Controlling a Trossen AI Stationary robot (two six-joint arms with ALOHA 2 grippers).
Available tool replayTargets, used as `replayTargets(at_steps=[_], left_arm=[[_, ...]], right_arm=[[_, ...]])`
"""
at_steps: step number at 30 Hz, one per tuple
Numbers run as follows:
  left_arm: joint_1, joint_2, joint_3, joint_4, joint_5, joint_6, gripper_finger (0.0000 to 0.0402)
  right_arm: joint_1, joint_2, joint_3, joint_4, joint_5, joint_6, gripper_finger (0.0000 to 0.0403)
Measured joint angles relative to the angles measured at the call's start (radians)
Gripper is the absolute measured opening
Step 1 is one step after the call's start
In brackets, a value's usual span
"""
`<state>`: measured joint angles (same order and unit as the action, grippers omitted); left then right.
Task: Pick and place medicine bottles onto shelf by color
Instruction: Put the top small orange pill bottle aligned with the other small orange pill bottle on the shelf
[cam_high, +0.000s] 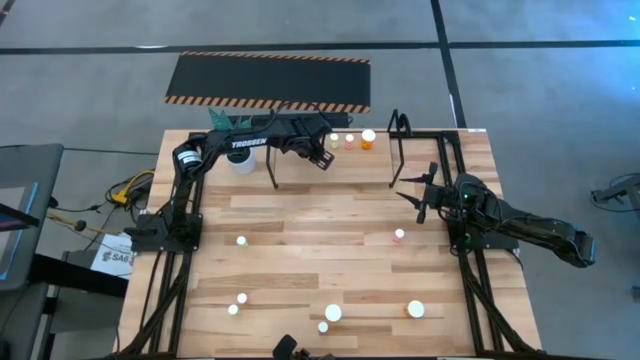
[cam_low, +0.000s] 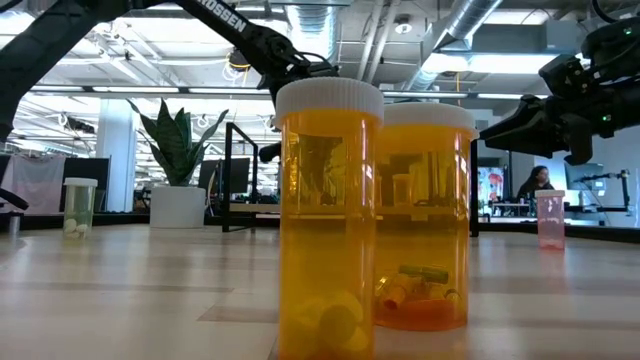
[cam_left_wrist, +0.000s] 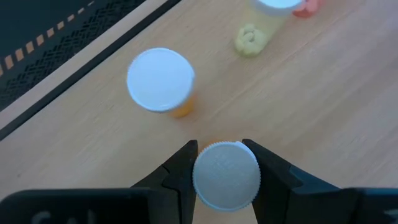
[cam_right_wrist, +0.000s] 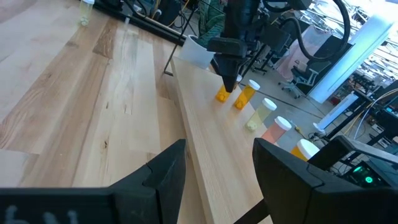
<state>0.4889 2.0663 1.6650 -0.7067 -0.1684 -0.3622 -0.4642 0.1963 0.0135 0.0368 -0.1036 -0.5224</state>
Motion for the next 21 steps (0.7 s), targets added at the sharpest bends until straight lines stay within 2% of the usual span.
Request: replayTargets(at_steps=[10, 21], left_arm=[[0.0, 0.0, 0.0, 0.002, 0.0, -0.026, 0.0112], [0.0, 0.0, 0.0, 0.002, 0.001, -0.065, 0.0155]], right_arm=[[0.0, 0.0, 0.0, 0.0, 0.0, 0.0, 0.0207], [0.0, 0.0, 0.0, 0.0, 0.0, 0.0, 0.0207]])
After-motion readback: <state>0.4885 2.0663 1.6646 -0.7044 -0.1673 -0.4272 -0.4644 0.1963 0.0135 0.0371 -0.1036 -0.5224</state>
